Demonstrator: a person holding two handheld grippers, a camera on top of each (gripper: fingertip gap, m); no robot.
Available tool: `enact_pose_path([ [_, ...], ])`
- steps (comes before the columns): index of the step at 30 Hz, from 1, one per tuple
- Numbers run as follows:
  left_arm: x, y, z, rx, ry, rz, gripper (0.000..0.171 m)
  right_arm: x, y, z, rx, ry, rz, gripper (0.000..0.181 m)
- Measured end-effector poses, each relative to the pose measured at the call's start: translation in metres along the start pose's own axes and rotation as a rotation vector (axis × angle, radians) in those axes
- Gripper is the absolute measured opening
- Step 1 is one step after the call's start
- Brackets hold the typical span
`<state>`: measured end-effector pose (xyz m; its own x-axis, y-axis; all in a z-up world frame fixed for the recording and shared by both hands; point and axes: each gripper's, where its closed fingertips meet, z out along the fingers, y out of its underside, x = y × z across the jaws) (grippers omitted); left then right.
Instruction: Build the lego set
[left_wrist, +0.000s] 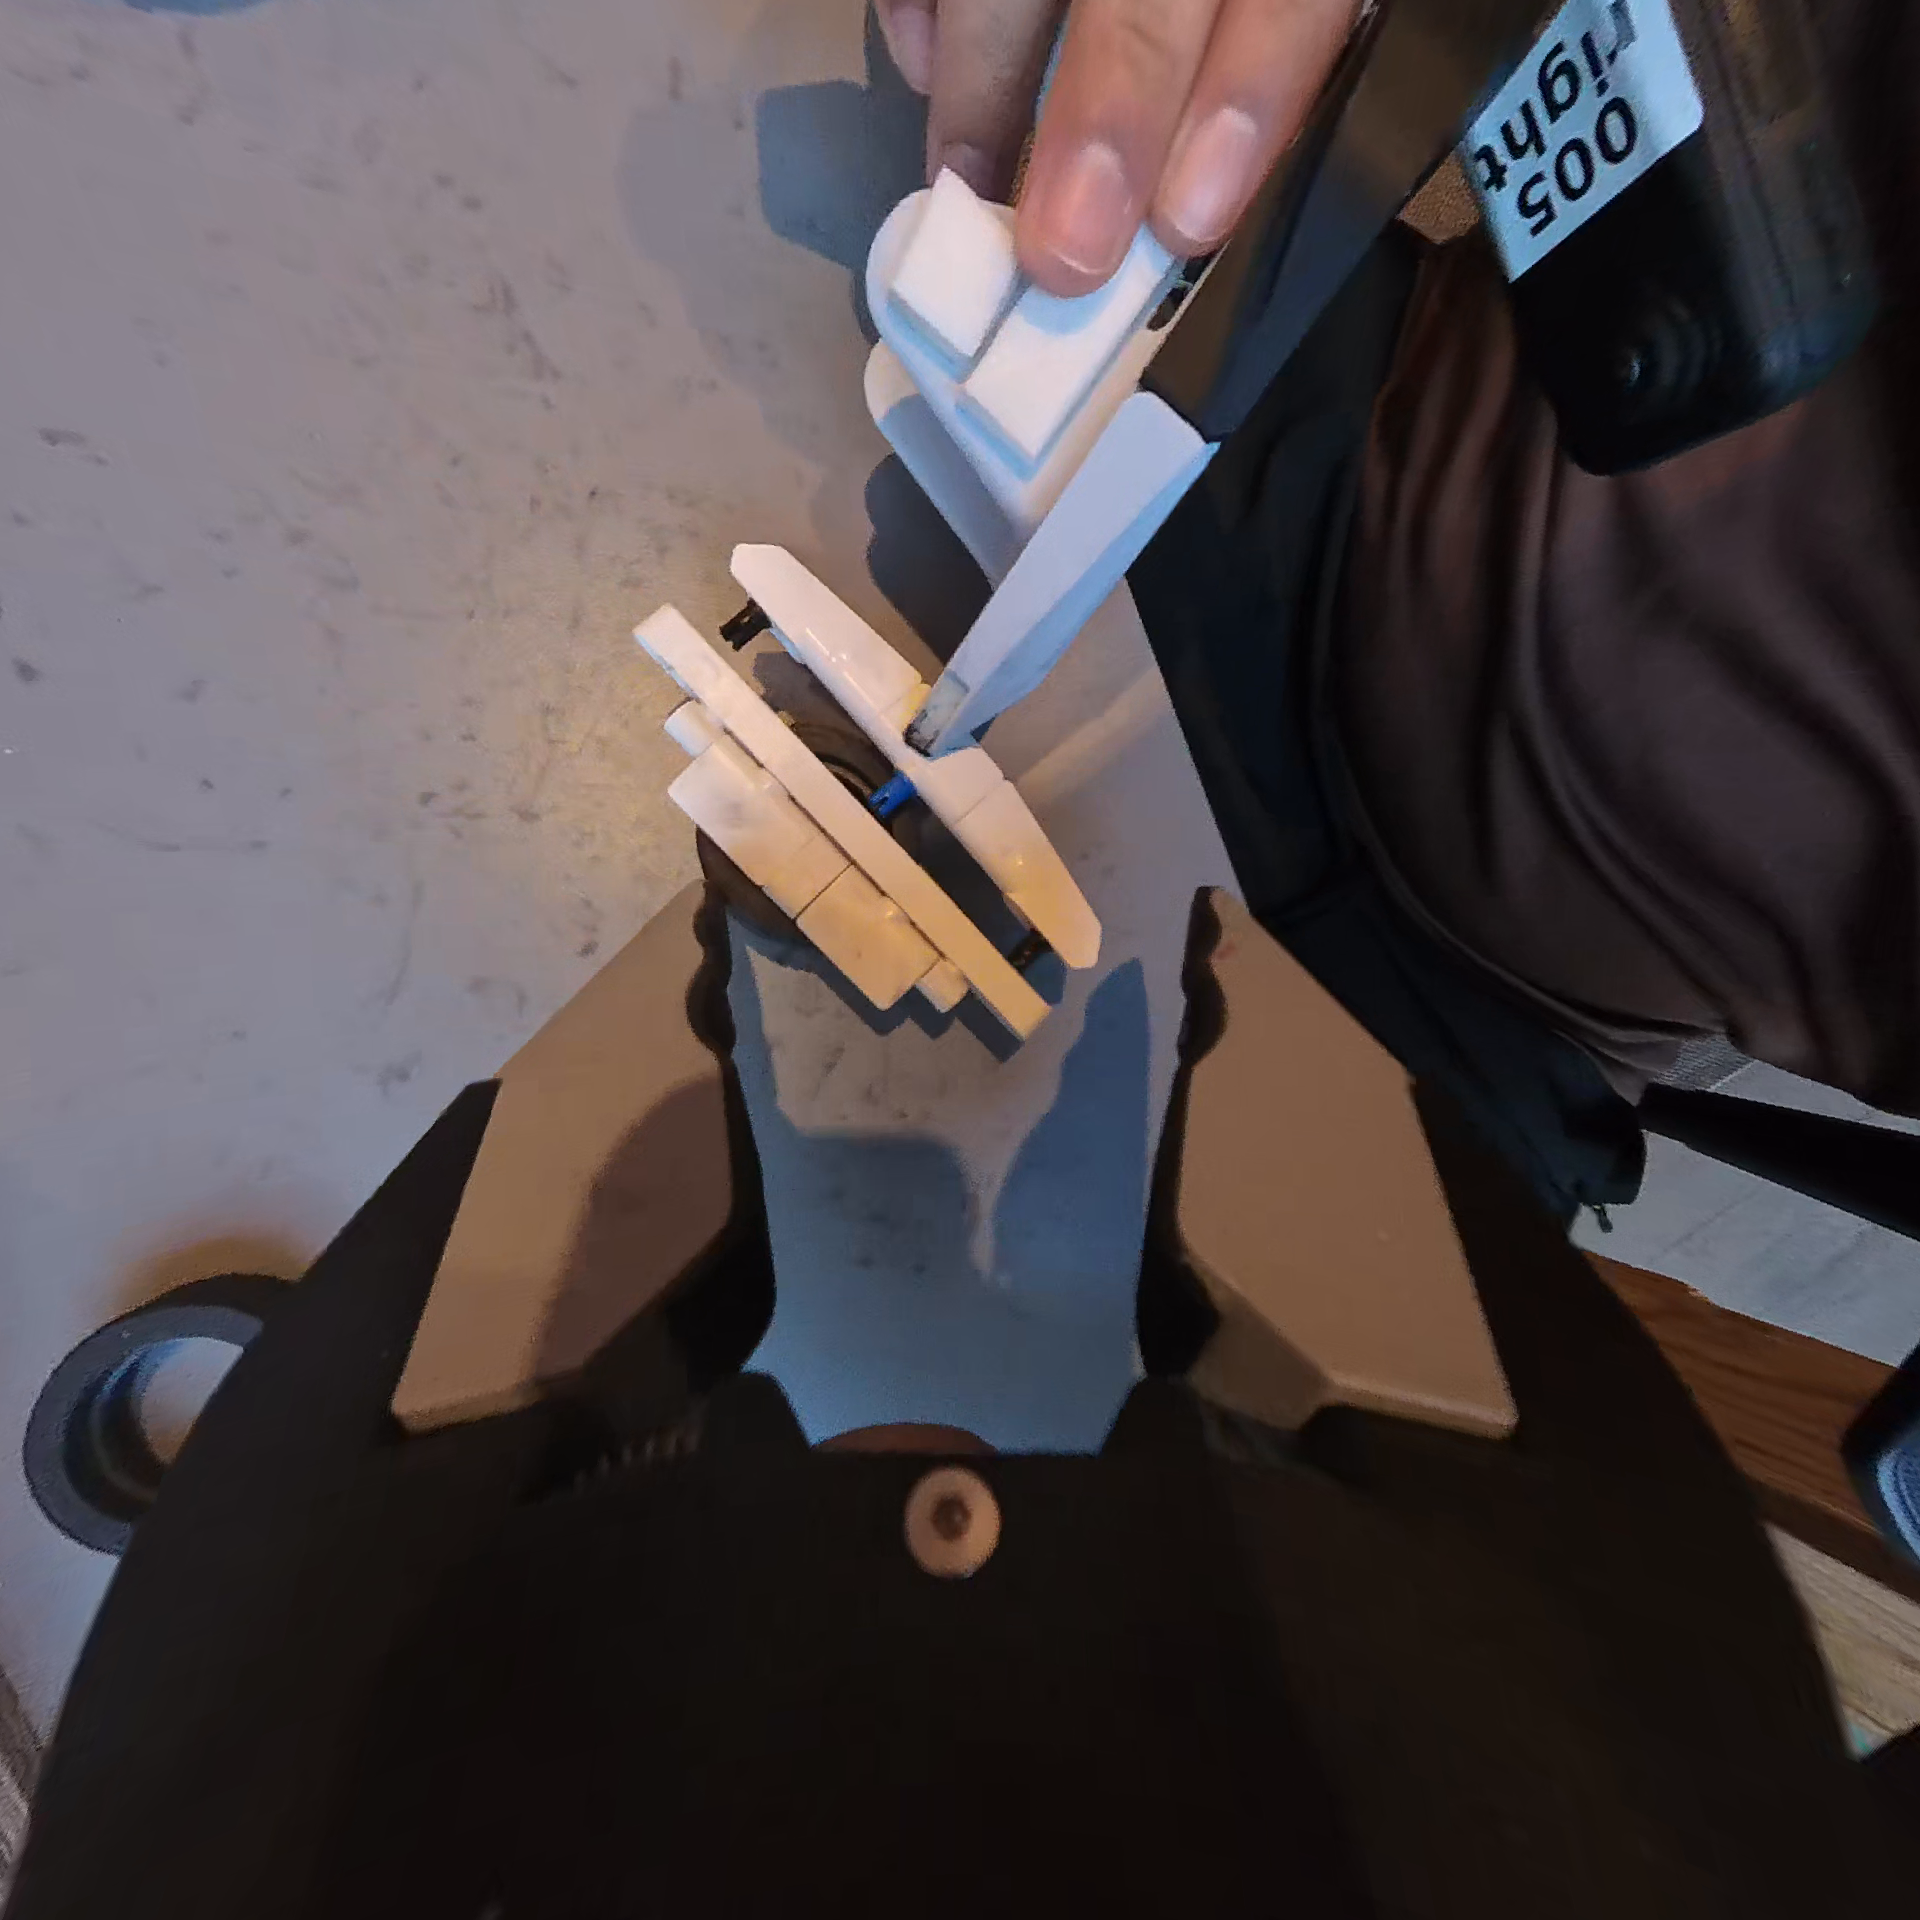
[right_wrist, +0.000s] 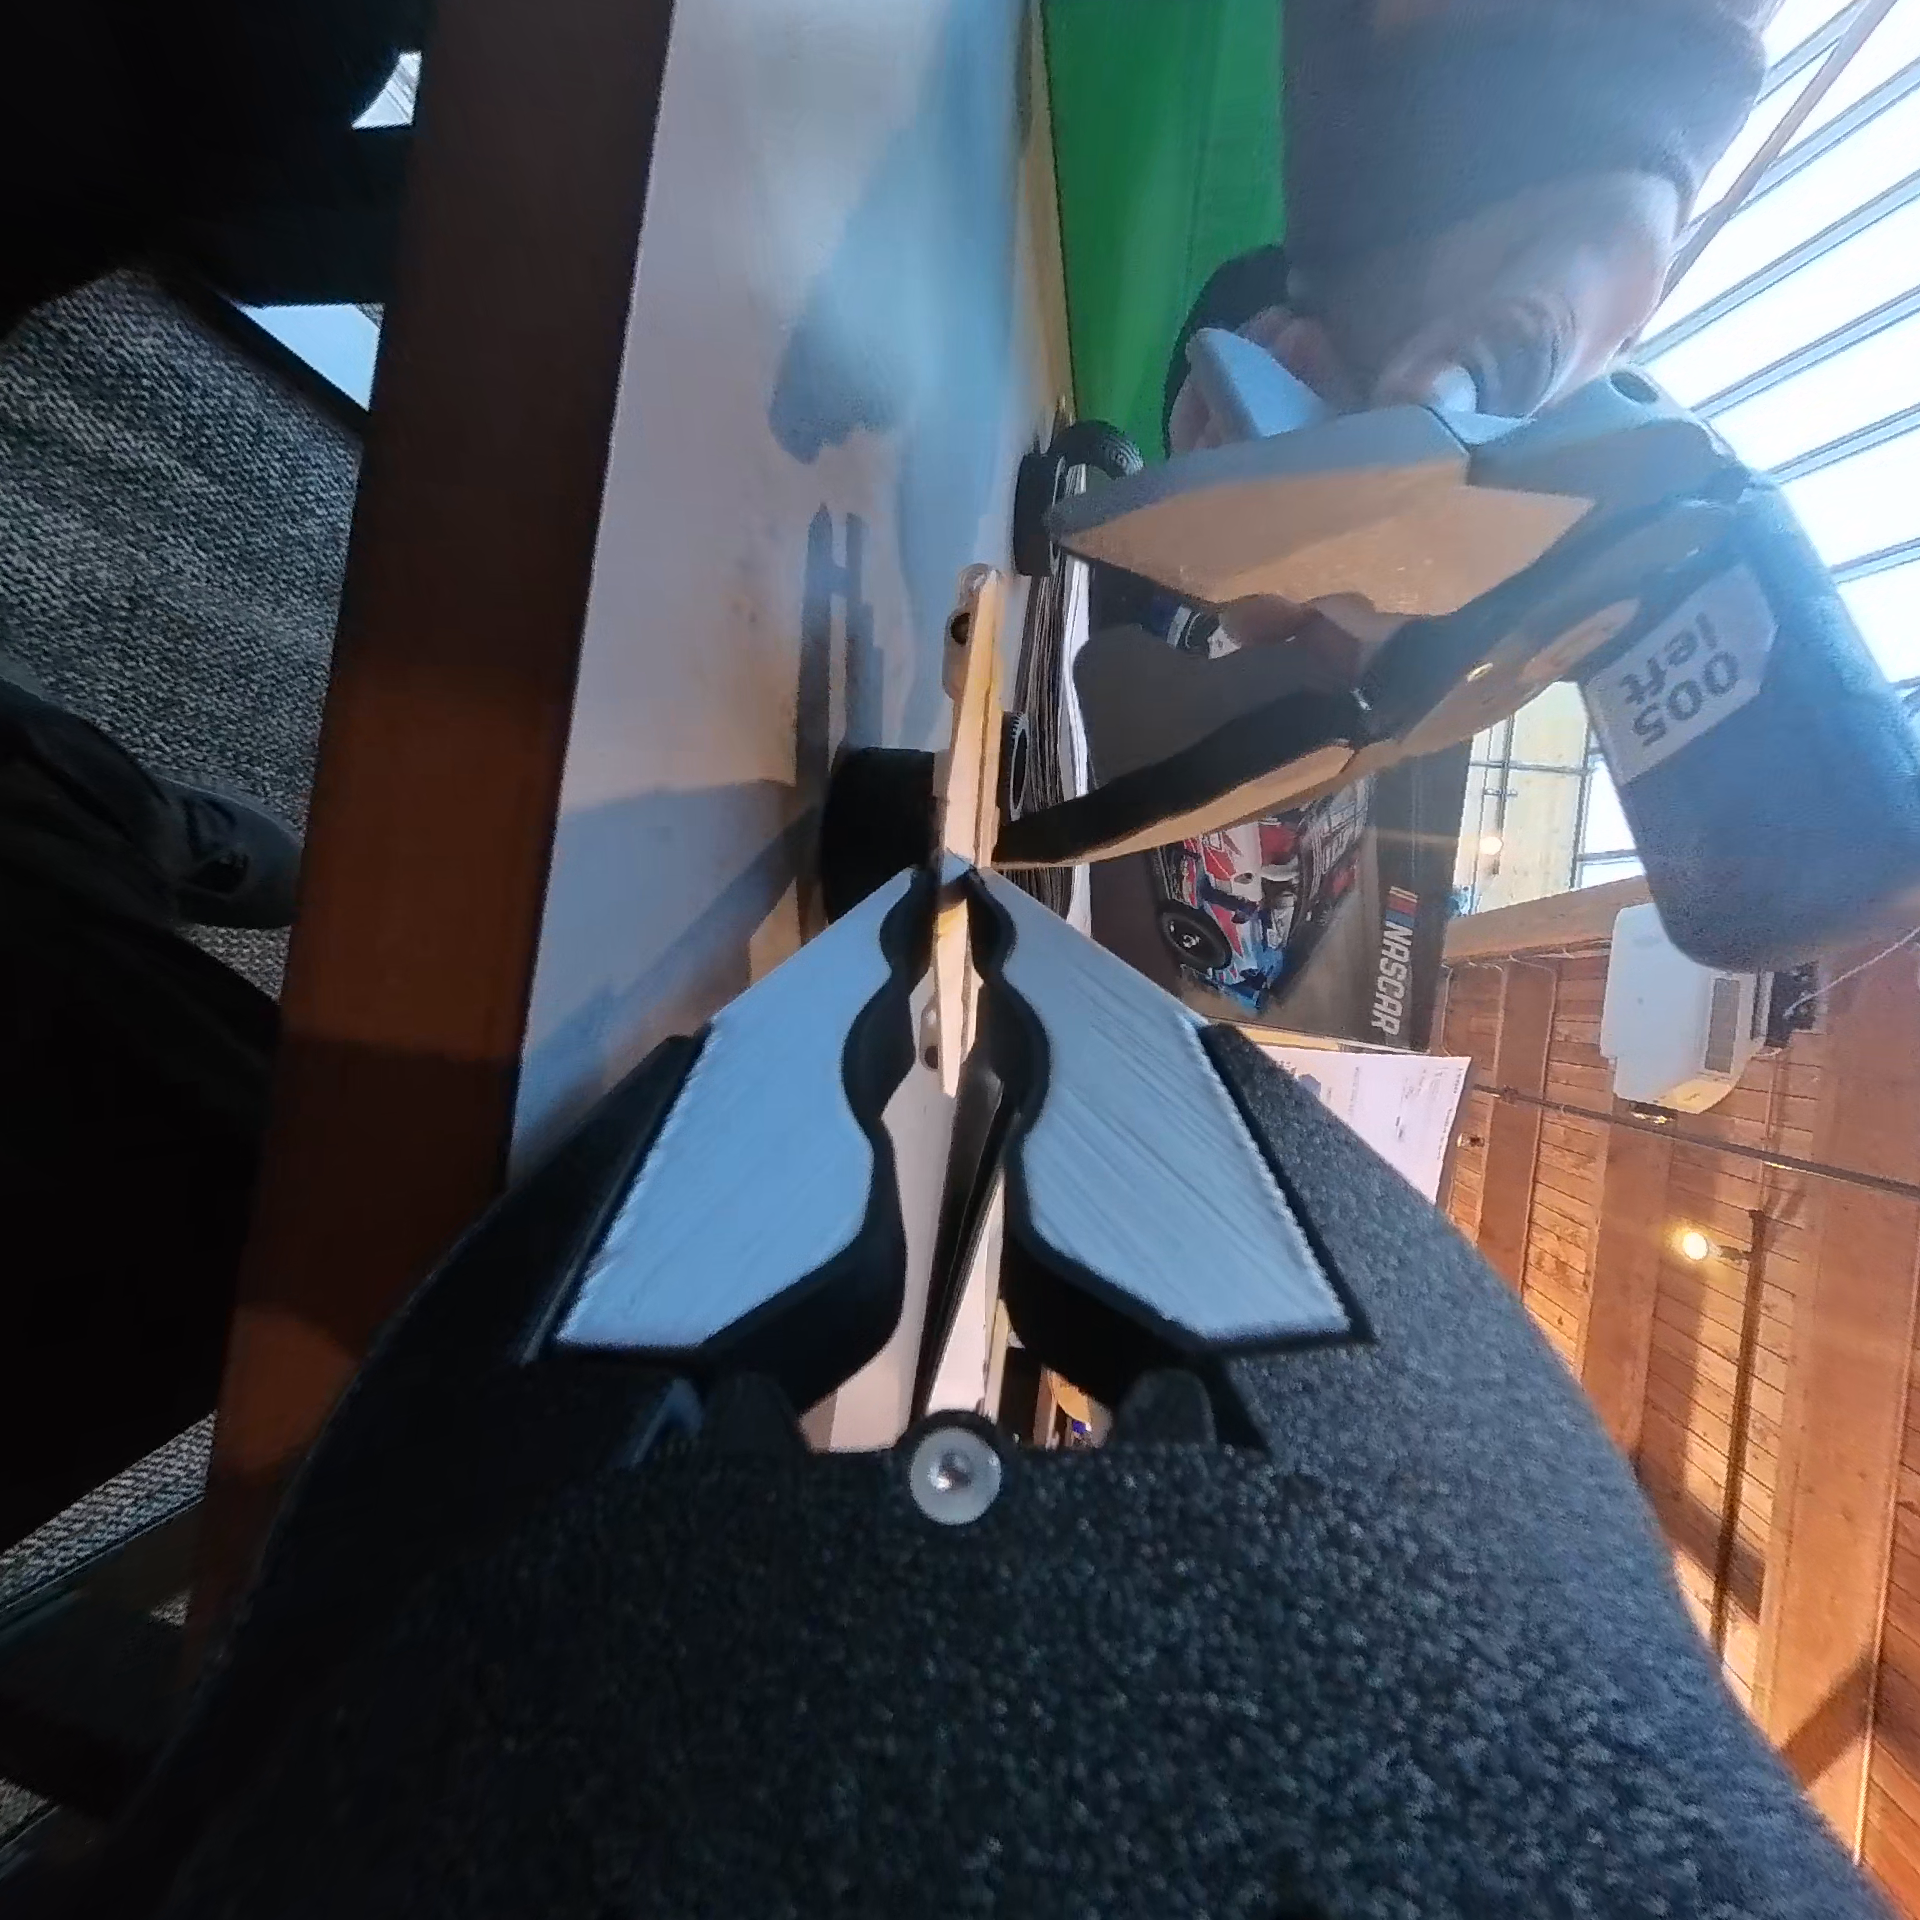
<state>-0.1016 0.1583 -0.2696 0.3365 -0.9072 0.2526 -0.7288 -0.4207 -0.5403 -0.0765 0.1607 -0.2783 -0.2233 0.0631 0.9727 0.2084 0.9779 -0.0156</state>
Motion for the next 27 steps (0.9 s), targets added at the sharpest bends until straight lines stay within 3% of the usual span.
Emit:
enact_pose_path([
  [14, -0.011, 0.009, 0.012, -0.12, -0.189, 0.033, 0.076, 0.0, 0.001, 0.004, -0.007, -0.011, -0.003, 0.006],
  [27, -0.018, 0.005, 0.016, -0.121, -0.331, -0.053, 0.069, 0.0, -0.004, 0.011, -0.031, -0.032, -0.028, 0.007],
])
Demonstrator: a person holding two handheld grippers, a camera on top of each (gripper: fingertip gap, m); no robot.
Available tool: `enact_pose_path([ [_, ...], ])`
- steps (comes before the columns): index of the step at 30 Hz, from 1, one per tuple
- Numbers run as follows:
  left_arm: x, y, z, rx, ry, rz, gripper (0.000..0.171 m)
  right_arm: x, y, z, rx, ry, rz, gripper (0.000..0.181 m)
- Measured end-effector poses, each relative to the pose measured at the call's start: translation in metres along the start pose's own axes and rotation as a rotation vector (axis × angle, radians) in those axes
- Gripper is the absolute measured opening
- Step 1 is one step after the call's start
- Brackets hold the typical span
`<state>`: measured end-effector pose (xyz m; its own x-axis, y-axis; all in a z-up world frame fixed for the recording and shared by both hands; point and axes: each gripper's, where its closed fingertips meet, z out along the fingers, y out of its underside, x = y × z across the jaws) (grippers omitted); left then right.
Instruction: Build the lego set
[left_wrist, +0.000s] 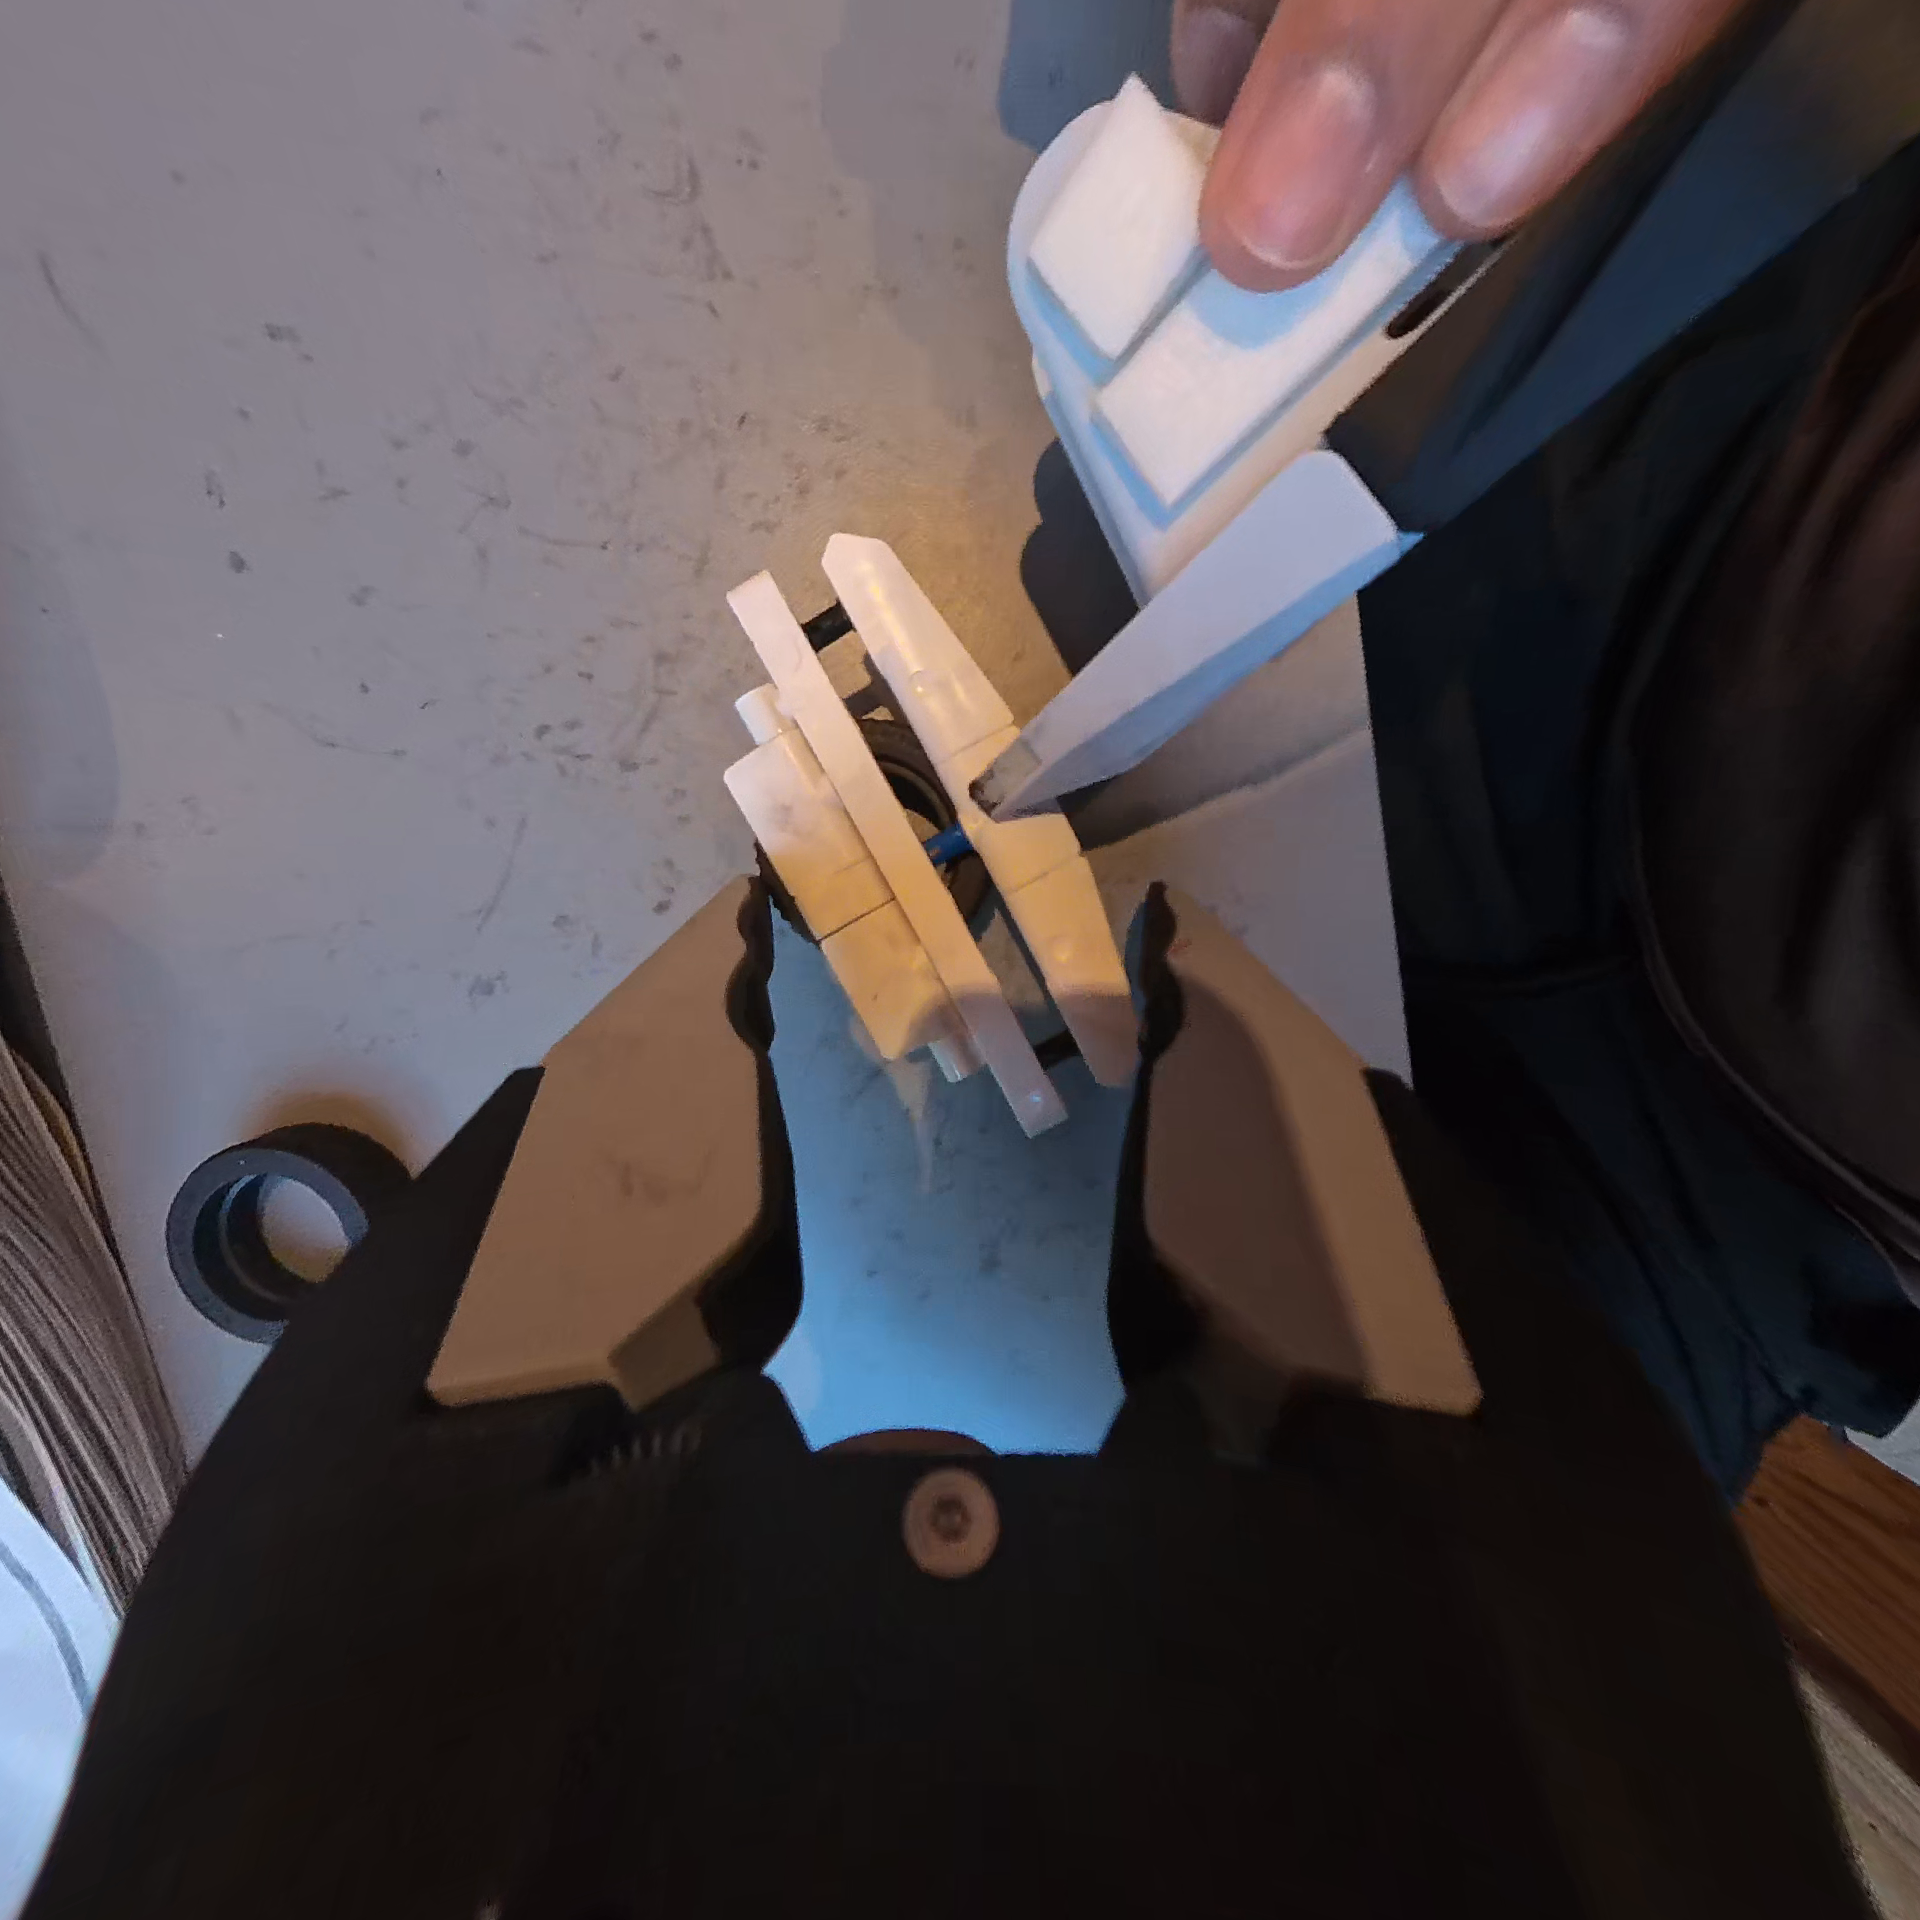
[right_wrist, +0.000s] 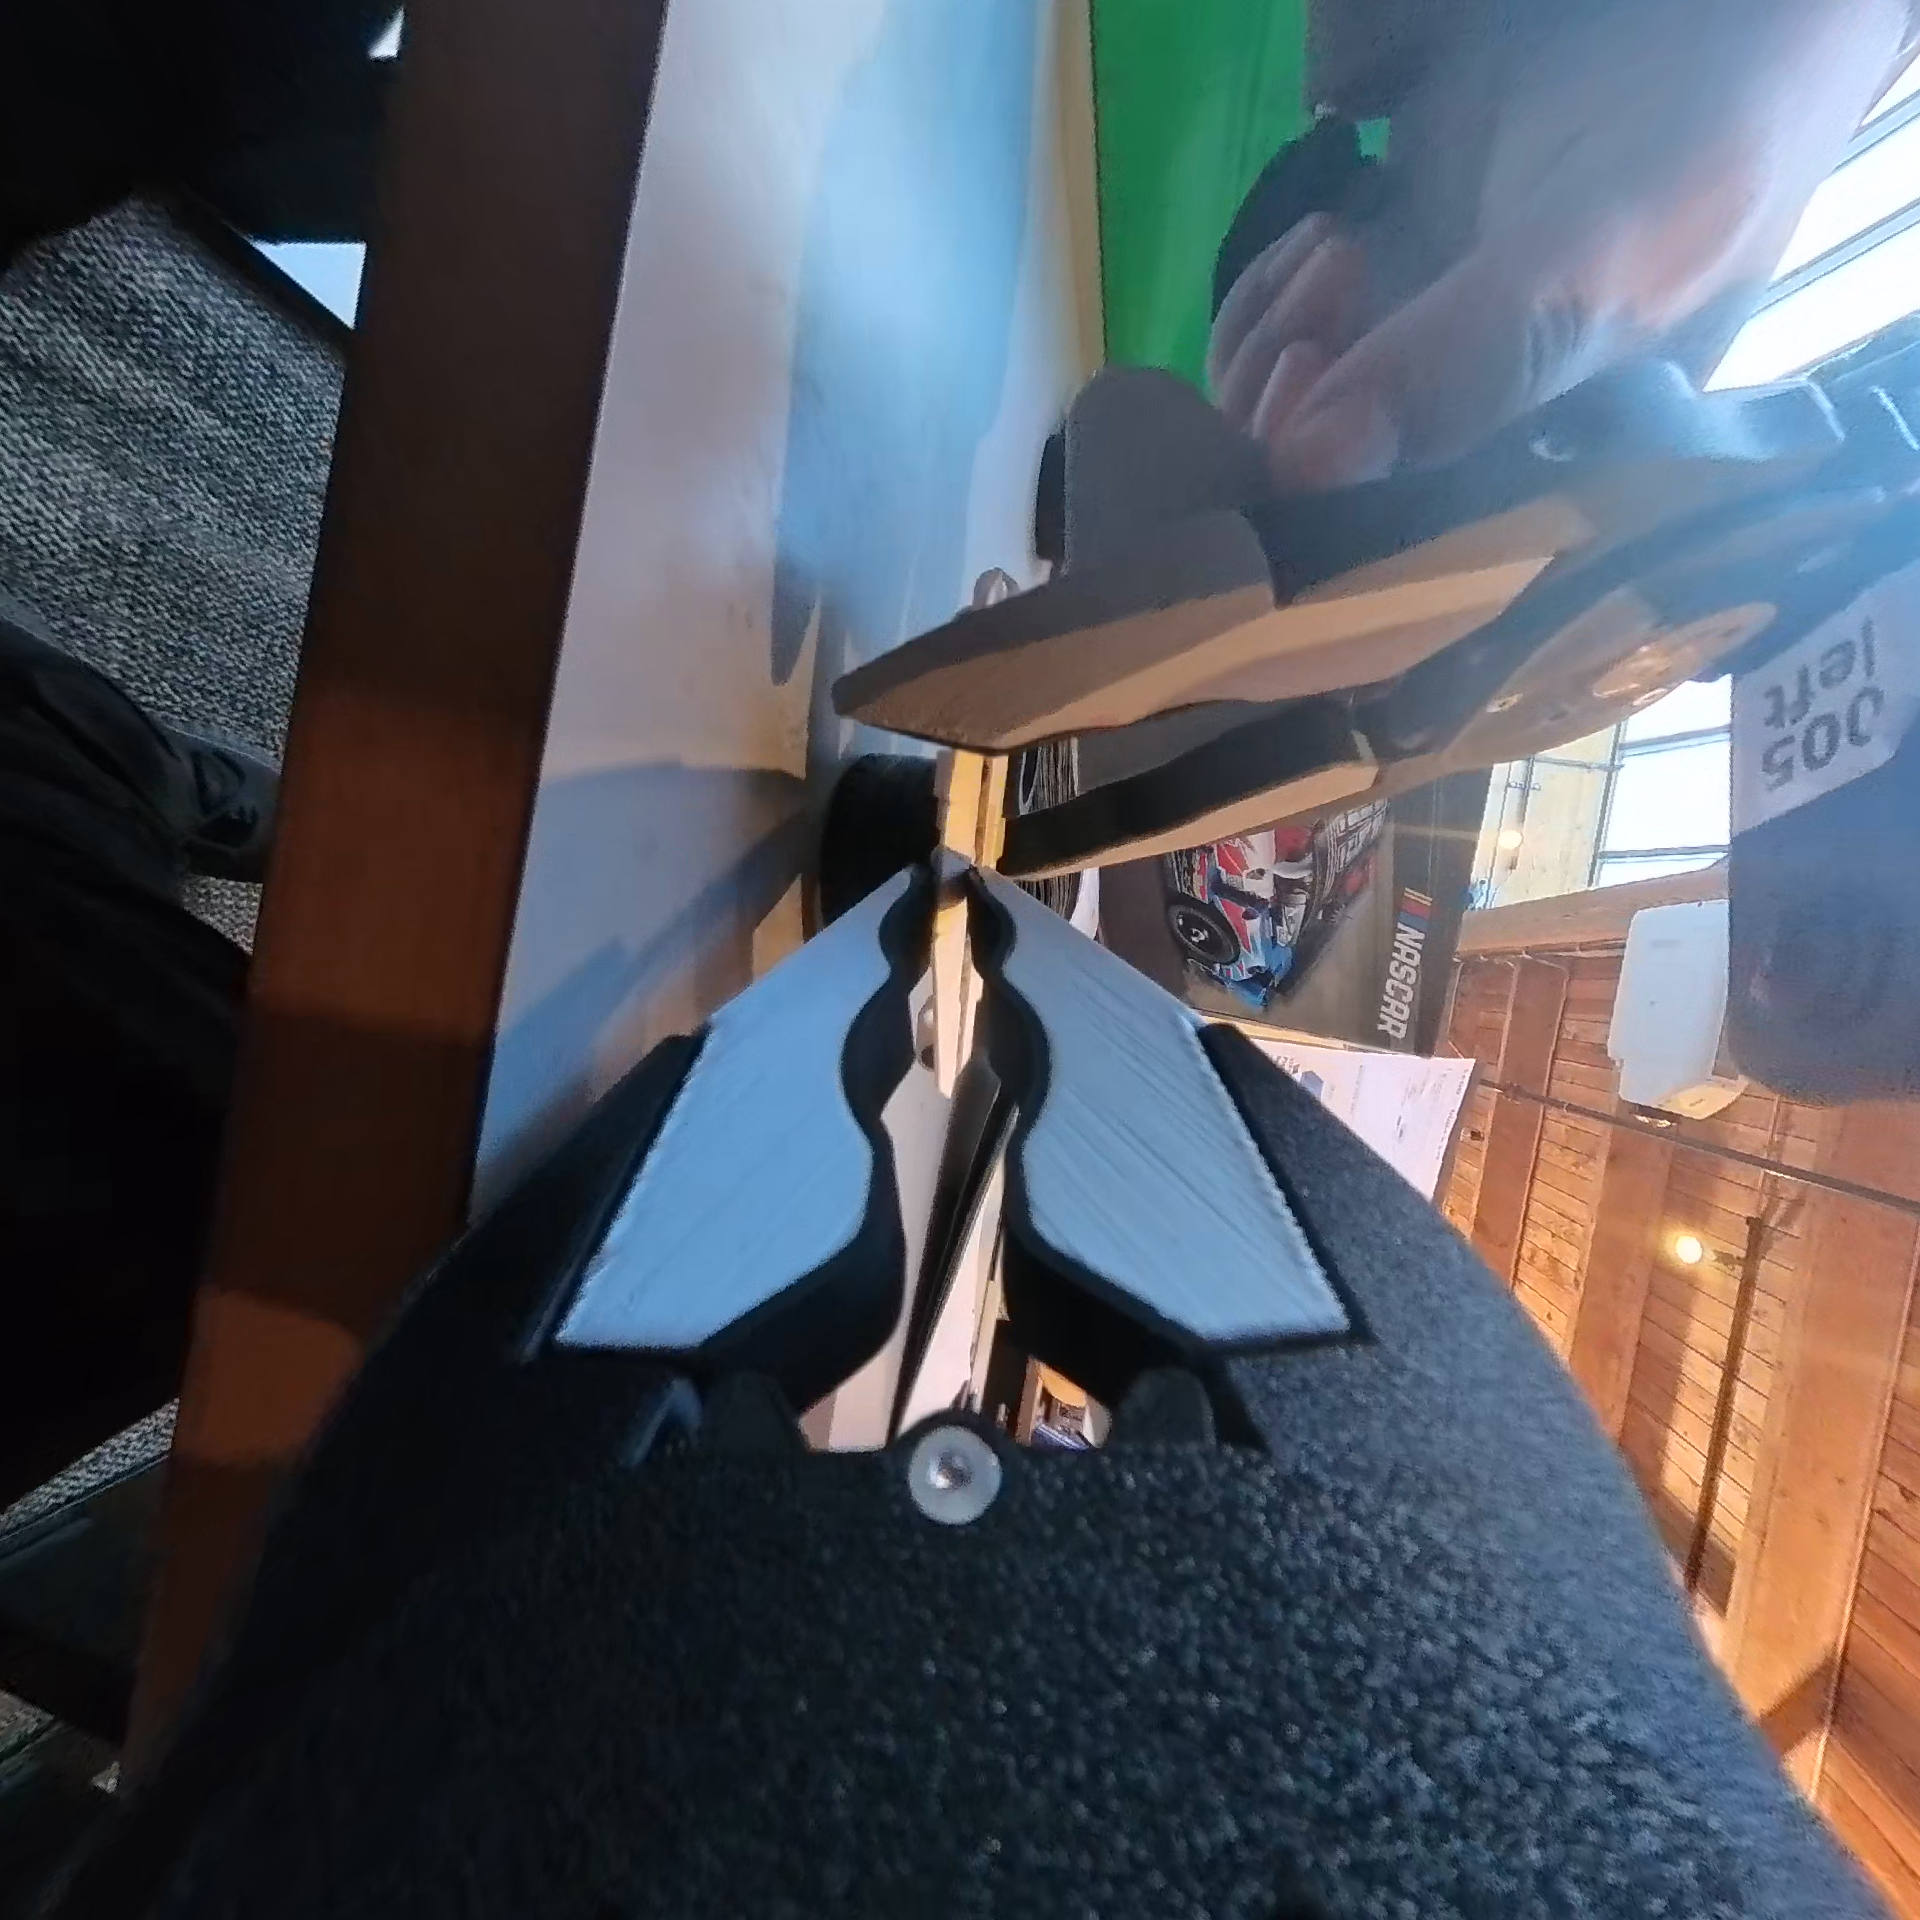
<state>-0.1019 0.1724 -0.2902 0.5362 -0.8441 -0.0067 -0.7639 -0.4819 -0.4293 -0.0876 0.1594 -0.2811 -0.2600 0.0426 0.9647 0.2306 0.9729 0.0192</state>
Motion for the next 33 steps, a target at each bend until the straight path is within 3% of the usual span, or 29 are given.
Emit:
enact_pose_path([
  [25, -0.0025, 0.0, 0.0014, -0.009, 0.012, -0.002, 0.064, 0.0025, 0.0018, -0.0045, -0.016, -0.024, 0.005, 0.007],
  [33, -0.0082, 0.0015, 0.0022, -0.005, -0.044, 0.005, 0.054, 0.0019, 0.0043, -0.0032, -0.018, -0.035, 0.042, 0.007],
])
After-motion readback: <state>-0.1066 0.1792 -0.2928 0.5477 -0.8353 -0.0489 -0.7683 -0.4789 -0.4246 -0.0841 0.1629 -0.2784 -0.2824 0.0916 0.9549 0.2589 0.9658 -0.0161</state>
